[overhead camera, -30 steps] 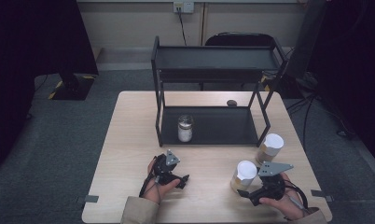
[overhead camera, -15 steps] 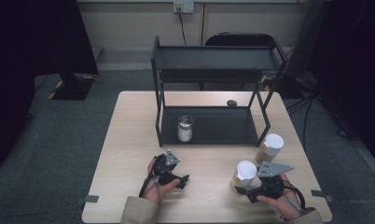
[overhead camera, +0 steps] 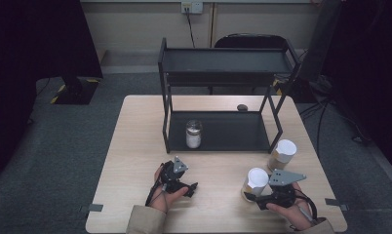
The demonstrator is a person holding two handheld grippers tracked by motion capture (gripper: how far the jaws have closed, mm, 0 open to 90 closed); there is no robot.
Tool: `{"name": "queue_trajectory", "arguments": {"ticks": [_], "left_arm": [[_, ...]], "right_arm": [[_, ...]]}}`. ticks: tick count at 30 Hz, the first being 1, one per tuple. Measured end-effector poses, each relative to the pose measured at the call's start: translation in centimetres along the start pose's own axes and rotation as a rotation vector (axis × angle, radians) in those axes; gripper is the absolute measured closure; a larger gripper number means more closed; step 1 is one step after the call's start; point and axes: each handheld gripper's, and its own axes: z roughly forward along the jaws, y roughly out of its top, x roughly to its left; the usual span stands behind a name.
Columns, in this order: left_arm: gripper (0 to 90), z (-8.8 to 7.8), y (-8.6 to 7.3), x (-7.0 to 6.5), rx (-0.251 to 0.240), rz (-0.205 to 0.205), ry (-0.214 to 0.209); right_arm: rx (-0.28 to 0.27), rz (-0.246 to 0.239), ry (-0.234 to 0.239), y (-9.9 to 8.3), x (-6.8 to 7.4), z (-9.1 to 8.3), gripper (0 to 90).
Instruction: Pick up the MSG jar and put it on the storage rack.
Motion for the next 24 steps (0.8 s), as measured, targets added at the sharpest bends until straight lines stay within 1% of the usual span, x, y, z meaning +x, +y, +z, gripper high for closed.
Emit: {"name": "queue_trajectory", "arguments": {"ticks": [7,10,14,24], "left_arm": [[0.1,0.00,0.00,0.00,0.000,0.000,0.000],[0.1,0.00,0.00,0.00,0.000,0.000,0.000],[0.1,0.00,0.00,0.00,0.000,0.000,0.000],[0.1,0.00,0.00,0.00,0.000,0.000,0.000]], "right_arm": [[-0.017,0.012,-0.006,-0.37,0.07,0.08,26.5],[-0.019,0.010,-0.008,-0.41,0.13,0.13,27.0],[-0.027,0.009,-0.013,-0.54,0.14,0.12,29.7],[-0.030,0.002,-0.022,-0.61,0.38,0.11,30.3]]}}
